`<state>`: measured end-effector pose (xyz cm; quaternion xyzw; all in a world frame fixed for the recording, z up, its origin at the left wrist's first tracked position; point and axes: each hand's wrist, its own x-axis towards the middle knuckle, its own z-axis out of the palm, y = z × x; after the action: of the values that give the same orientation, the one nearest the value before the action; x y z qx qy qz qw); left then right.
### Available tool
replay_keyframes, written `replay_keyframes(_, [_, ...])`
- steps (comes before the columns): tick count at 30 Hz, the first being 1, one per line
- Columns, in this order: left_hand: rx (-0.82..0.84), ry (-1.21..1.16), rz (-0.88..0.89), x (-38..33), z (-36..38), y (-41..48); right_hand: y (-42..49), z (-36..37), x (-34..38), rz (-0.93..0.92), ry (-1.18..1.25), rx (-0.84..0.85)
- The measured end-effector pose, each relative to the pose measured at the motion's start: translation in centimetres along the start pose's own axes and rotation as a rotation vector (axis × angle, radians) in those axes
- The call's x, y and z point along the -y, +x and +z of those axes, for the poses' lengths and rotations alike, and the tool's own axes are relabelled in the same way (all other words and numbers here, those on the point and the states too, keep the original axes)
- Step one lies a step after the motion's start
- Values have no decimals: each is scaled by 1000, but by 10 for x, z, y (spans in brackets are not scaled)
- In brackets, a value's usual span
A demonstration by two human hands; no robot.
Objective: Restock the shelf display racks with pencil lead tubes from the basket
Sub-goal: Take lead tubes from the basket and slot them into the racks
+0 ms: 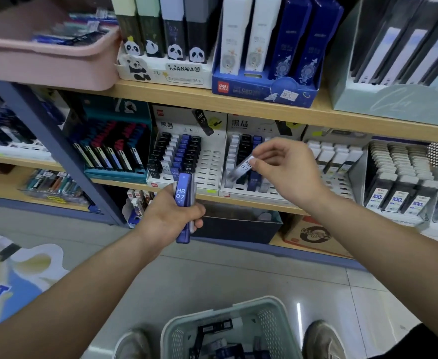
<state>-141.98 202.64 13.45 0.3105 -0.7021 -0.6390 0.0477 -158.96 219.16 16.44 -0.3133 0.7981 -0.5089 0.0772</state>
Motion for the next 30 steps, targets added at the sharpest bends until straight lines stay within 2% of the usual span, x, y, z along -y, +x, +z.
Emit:
replay_keyframes(7, [-87, -15, -30, 14, -48, -7, 43, 76, 18, -174, -240, 102])
replay_keyframes(12, [-117, -68, -46, 24, -75, -14, 69, 119, 23, -187, -229, 156])
replay_keyframes(16, [-142, -115, -80, 33, -91, -17, 74, 149, 20, -211, -312, 196])
replay_keyframes(30, [-130, -212, -56, 36, -114, -27, 73, 169, 13, -310, -531, 204])
